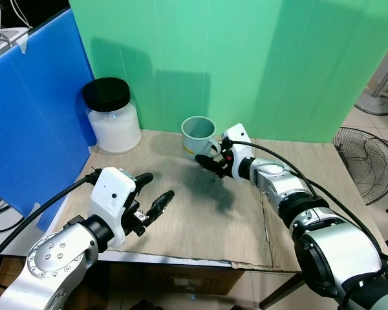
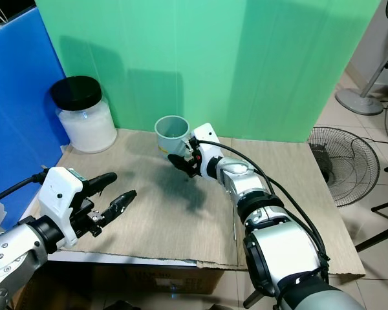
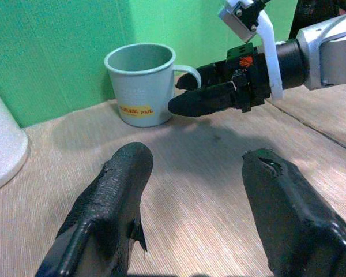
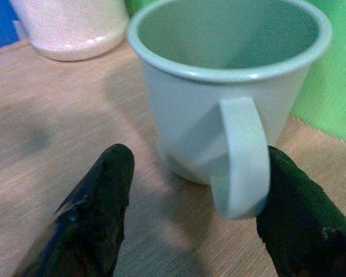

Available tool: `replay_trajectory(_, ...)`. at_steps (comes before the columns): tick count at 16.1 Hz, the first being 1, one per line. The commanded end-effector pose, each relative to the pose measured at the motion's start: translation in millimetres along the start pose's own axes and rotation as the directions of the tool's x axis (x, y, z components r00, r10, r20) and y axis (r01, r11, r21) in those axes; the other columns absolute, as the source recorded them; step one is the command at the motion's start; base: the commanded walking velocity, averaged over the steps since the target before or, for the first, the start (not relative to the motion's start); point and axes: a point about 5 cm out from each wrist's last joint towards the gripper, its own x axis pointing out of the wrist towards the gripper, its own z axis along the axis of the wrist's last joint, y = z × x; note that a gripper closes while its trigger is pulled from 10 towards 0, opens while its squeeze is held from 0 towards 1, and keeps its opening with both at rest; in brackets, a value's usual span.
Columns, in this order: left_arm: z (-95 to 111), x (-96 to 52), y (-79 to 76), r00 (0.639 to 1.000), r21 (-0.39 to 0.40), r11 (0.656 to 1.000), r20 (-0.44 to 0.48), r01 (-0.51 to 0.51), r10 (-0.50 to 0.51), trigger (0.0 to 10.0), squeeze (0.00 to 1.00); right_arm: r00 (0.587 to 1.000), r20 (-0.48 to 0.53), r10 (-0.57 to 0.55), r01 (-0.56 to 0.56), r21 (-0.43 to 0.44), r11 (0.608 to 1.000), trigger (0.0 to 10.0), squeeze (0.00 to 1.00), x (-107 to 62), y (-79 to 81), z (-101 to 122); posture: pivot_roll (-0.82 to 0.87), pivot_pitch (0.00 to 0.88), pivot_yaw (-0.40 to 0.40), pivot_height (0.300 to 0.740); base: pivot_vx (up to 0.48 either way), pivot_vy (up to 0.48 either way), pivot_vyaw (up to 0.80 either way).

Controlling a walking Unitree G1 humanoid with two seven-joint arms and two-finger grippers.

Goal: Setting the table

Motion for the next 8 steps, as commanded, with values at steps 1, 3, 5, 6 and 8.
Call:
replay_trajectory(1,0.5,-0.3,-0.5,1.000,0.002,1.000,-0.006,0.009,-0.009,10.0,0.00,1.000,0.012,-0.021,0.021,-0.001,1.000,0.0,0.00,1.7,-1.7,7.5,0.02,0.027,-0.001,0.740,0.000,0.000,0.00)
replay_trajectory(3,0.5,-0.1,-0.6,1.000,0.001,1.000,-0.007,0.012,-0.012,10.0,0.00,0.999,0.022,-0.025,0.025,0.015,1.000,0.0,0.00,3.1,-0.1,8.2,0.02,0.028,0.000,0.740,0.000,0.000,0.00)
replay_trajectory(5,1.0,0.9,-0.6,1.000,0.000,1.000,-0.007,0.018,-0.018,10.0,0.00,0.998,0.039,-0.044,0.043,0.040,0.998,0.0,0.00,5.8,2.9,8.5,0.02,0.028,0.004,0.740,0.000,0.000,0.00)
replay_trajectory(6,1.0,0.9,-0.7,1.000,0.000,1.000,-0.006,0.018,-0.018,10.0,0.00,0.998,0.039,-0.046,0.045,0.041,0.998,0.0,0.00,6.0,3.0,8.5,0.02,0.028,0.004,0.740,0.000,0.000,0.00)
replay_trajectory(8,1.2,1.6,-1.2,1.000,-0.001,1.000,-0.005,0.020,-0.020,10.0,0.00,0.998,0.039,-0.049,0.048,0.042,0.998,0.0,0.00,7.2,4.6,8.2,0.02,0.026,0.005,0.740,0.000,0.000,0.00)
